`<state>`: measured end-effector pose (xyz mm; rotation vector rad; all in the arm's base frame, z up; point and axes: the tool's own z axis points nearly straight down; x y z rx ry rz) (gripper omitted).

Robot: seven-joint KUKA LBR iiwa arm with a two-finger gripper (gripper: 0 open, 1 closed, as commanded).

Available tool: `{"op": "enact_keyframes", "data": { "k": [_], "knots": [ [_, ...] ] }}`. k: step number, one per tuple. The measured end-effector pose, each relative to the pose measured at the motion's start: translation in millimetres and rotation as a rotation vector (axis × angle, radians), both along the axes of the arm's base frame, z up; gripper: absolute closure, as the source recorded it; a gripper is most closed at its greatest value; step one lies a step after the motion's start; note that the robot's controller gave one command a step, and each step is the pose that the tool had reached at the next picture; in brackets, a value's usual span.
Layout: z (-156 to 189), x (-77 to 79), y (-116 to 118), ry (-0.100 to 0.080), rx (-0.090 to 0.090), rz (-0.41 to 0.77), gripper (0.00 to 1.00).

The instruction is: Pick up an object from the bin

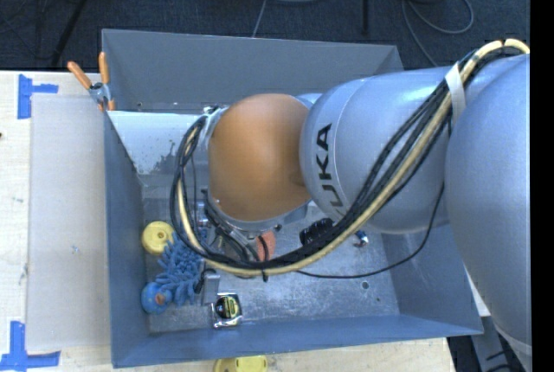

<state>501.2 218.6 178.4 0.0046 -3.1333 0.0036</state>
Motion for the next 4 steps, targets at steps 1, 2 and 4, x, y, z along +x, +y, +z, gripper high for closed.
{"op": "enact_keyframes", "data": {
  "k": [1,2,4],
  "knots": [
    [4.5,1.6,-1.0,-0.006,0.002,-0.004,0.0],
    [-27.7,7.0,-1.0,-0.013,0.004,0.062,0.0],
    [-104.0,46.3,8.3,-0.012,0.001,0.167,1.0]
  ]
}}
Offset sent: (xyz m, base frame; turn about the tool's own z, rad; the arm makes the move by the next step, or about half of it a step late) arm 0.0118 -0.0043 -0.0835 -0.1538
